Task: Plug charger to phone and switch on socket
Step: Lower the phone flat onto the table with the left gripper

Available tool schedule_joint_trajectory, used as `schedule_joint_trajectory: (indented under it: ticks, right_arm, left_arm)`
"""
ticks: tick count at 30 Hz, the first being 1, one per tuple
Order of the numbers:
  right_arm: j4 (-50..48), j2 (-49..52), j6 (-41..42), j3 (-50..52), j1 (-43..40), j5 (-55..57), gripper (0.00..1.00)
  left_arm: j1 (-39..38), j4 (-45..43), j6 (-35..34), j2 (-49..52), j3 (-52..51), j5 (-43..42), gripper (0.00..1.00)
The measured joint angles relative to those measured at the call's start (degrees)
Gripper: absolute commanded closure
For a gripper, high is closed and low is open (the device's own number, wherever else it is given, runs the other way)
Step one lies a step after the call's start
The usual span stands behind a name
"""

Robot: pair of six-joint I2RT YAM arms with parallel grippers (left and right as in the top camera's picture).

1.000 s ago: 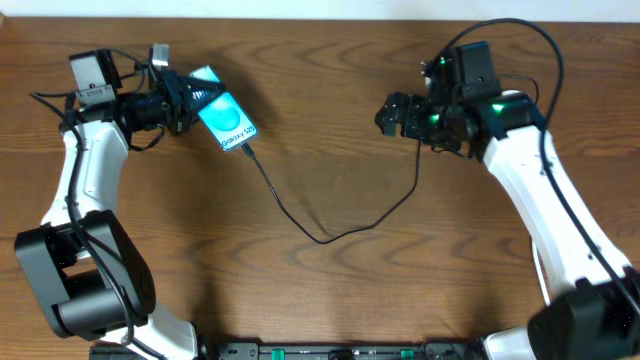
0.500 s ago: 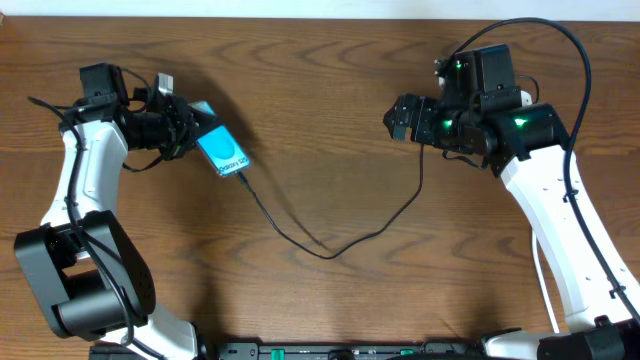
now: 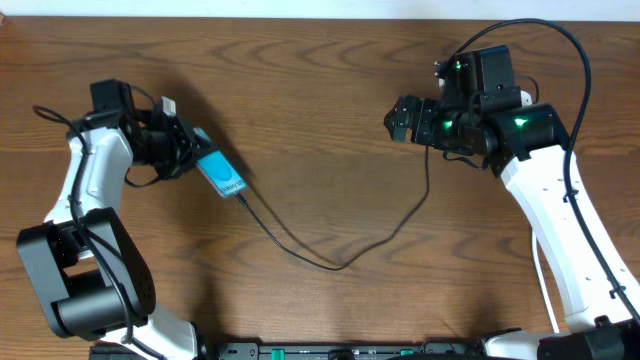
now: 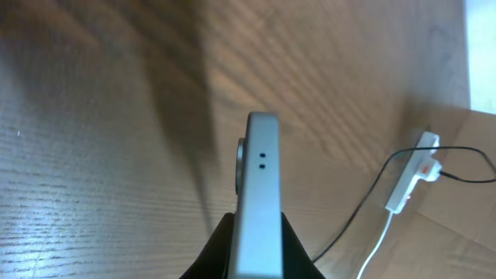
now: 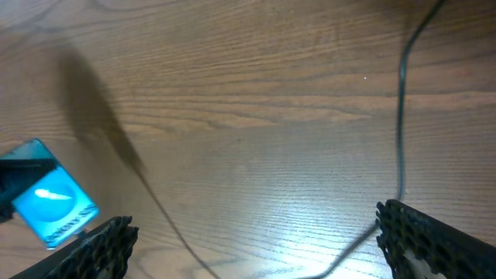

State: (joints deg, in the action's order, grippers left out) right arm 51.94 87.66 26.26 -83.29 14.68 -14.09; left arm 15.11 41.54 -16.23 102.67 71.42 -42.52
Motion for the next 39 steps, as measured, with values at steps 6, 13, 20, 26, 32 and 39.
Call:
schedule_joint_trajectory:
  ticks: [6, 13, 20, 26, 32, 39]
  right_arm:
    - [0.1, 0.0, 0.0, 0.0, 0.0, 0.0, 0.01]
    - [0.1, 0.0, -0.2, 0.0, 0.0, 0.0, 0.01]
    - [0.4, 0.0, -0.2, 0.0, 0.0, 0.0, 0.01]
    - [0.7, 0.0, -0.6, 0.0, 0.0, 0.0, 0.01]
    - [1.9, 0.0, -0.9, 0.0, 0.0, 1.5, 0.01]
    - [2.0, 0.0, -1.0, 0.0, 0.0, 2.5, 0.01]
  left_arm:
    - [-0.2, -2.3, 0.0, 0.0, -4.3, 0.9, 0.93]
    - [-0.2, -3.0, 0.0, 0.0, -5.6, 1.4, 0.93]
    - [-0.2, -3.8, 0.0, 0.0, -6.4, 1.4, 0.93]
    - [-0.2, -4.3, 0.0, 0.0, -6.4, 1.4, 0.93]
    - [-0.2, -4.4, 0.0, 0.0, -6.4, 1.4, 0.93]
    - [-0.2, -4.3, 0.0, 0.0, -6.4, 1.4, 0.92]
